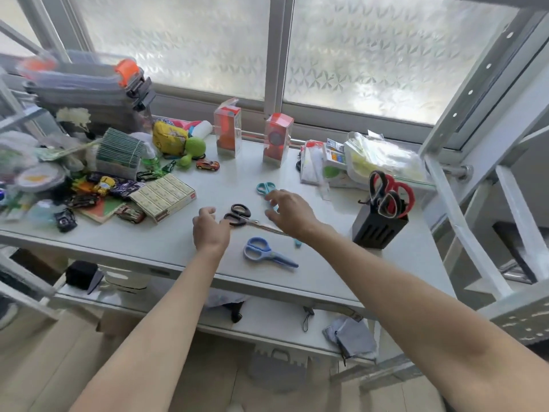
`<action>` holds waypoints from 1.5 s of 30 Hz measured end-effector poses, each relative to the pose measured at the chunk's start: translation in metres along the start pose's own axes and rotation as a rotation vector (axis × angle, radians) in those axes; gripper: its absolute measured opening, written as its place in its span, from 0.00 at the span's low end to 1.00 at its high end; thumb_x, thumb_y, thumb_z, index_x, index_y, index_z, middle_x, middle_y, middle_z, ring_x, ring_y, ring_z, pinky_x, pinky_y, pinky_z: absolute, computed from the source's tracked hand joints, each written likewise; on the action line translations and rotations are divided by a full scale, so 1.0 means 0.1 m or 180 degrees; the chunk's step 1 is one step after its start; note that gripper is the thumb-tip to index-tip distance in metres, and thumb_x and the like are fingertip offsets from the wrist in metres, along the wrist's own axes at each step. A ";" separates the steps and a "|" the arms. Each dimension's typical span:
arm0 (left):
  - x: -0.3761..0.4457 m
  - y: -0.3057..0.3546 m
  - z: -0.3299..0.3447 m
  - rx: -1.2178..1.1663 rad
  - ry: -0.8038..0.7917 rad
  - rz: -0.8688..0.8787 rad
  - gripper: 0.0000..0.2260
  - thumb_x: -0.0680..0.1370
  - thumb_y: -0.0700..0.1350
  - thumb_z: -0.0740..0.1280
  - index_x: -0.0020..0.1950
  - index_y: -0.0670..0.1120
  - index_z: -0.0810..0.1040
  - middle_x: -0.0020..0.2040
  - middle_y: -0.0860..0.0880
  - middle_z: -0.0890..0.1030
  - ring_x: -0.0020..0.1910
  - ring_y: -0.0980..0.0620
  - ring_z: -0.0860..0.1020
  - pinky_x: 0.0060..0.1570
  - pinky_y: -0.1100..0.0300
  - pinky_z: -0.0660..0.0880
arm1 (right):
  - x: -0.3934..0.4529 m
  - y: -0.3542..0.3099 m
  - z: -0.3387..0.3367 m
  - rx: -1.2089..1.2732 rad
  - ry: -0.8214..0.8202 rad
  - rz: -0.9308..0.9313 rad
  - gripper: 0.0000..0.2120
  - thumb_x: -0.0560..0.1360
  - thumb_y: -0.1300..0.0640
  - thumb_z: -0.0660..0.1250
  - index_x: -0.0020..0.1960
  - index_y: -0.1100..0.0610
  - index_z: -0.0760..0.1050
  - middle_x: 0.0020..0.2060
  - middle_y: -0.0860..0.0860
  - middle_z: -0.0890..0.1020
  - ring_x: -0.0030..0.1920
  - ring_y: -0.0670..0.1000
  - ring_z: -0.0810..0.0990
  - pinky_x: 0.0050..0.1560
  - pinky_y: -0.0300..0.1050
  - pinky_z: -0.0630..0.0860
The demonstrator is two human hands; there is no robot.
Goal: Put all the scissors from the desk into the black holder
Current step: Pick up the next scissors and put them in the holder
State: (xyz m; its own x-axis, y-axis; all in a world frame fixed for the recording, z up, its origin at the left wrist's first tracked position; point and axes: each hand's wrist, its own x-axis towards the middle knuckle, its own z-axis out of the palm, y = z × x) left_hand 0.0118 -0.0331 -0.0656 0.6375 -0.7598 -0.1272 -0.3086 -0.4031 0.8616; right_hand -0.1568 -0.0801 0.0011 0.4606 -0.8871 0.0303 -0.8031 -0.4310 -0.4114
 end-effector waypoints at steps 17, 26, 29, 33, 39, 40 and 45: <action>0.28 0.07 -0.08 0.0584 -0.0911 0.0217 0.16 0.74 0.35 0.62 0.56 0.43 0.83 0.59 0.42 0.82 0.61 0.43 0.77 0.62 0.50 0.76 | 0.37 -0.31 0.48 -0.0902 -0.0469 -0.0018 0.13 0.76 0.67 0.60 0.59 0.65 0.73 0.59 0.61 0.75 0.60 0.59 0.74 0.52 0.47 0.71; 0.13 0.27 -0.07 -0.0996 -0.1067 -0.0691 0.05 0.74 0.31 0.67 0.46 0.39 0.74 0.37 0.43 0.73 0.32 0.50 0.73 0.27 0.64 0.76 | 0.20 -0.10 0.46 -0.0553 -0.0271 -0.0070 0.23 0.74 0.69 0.61 0.69 0.62 0.66 0.58 0.60 0.76 0.56 0.61 0.76 0.52 0.52 0.73; 0.09 0.35 -0.07 -0.1138 -0.1296 -0.0853 0.04 0.76 0.32 0.65 0.43 0.37 0.79 0.32 0.45 0.71 0.29 0.53 0.70 0.27 0.65 0.76 | 0.15 -0.06 0.45 -0.0624 -0.0145 -0.0266 0.20 0.74 0.69 0.60 0.66 0.63 0.70 0.55 0.61 0.76 0.54 0.61 0.76 0.51 0.53 0.76; 0.02 0.46 -0.07 -0.1422 -0.1284 -0.0796 0.08 0.79 0.32 0.62 0.53 0.39 0.80 0.37 0.46 0.74 0.33 0.54 0.72 0.28 0.68 0.77 | 0.05 -0.05 0.46 -0.0725 0.0198 -0.0503 0.14 0.76 0.72 0.57 0.57 0.66 0.76 0.50 0.60 0.77 0.49 0.60 0.77 0.45 0.51 0.74; -0.18 0.80 -0.08 -0.1895 -0.0821 -0.0274 0.07 0.79 0.36 0.63 0.56 0.41 0.74 0.44 0.45 0.76 0.37 0.52 0.75 0.34 0.64 0.78 | -0.20 -0.07 0.12 -0.0097 0.1252 -0.0325 0.06 0.76 0.68 0.63 0.52 0.66 0.75 0.46 0.60 0.78 0.45 0.60 0.76 0.43 0.50 0.74; -0.24 0.88 -0.07 -0.1899 -0.0827 -0.0116 0.07 0.79 0.37 0.63 0.57 0.41 0.74 0.44 0.46 0.76 0.38 0.52 0.75 0.35 0.63 0.78 | -0.29 -0.08 0.02 0.0109 0.1440 -0.0290 0.06 0.76 0.68 0.64 0.53 0.66 0.75 0.46 0.60 0.78 0.44 0.59 0.77 0.42 0.49 0.74; -0.60 1.14 0.16 -0.1316 -0.1033 0.0551 0.10 0.80 0.38 0.61 0.61 0.41 0.74 0.46 0.48 0.78 0.38 0.54 0.77 0.34 0.67 0.78 | -0.89 -0.02 -0.54 0.0949 0.2359 -0.0163 0.08 0.77 0.66 0.65 0.56 0.64 0.74 0.46 0.55 0.79 0.42 0.50 0.78 0.42 0.43 0.81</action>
State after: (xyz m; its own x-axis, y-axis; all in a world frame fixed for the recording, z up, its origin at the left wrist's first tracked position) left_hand -0.0730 -0.0416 0.0324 0.3316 -0.9418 -0.0551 -0.0451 -0.0742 0.9962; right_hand -0.2172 -0.0091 0.0483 0.0390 -0.7914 0.6101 -0.6046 -0.5048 -0.6162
